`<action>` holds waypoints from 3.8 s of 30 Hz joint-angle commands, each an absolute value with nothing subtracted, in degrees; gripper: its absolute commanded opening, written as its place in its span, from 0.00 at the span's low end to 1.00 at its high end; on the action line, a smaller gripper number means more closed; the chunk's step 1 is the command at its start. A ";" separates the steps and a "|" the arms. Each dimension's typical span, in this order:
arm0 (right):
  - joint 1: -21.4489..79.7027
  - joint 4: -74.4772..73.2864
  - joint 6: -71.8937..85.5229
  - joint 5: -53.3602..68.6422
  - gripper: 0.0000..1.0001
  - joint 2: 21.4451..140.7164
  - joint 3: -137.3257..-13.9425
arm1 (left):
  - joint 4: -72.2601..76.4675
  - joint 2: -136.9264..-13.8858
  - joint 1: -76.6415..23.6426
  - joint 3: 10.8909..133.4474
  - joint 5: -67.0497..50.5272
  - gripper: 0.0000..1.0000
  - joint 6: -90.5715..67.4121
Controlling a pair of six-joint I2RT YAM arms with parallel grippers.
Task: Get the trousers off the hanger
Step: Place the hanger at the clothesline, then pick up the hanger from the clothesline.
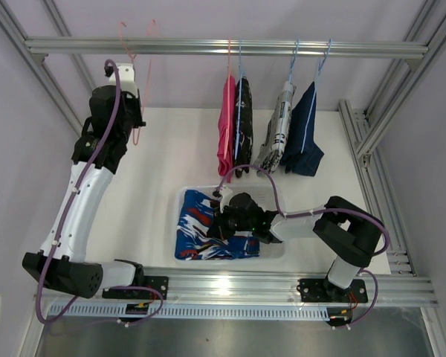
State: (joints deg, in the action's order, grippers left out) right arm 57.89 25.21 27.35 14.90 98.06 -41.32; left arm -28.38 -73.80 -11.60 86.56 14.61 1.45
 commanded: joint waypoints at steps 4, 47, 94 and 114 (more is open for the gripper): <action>58.36 22.76 26.63 14.85 0.00 100.28 -42.19 | -30.76 -75.76 -10.55 91.67 13.27 0.01 0.53; 60.47 13.90 24.26 11.26 0.19 93.70 -44.73 | -38.23 -63.90 -15.55 90.96 21.09 0.71 -0.79; 63.81 -20.48 13.54 -9.31 0.76 31.29 -49.75 | -30.05 -97.46 -30.23 120.05 -10.20 0.83 -22.59; 63.28 -18.98 13.80 -8.96 0.78 31.29 -48.08 | -32.70 -95.54 -32.78 115.22 7.82 0.66 -17.40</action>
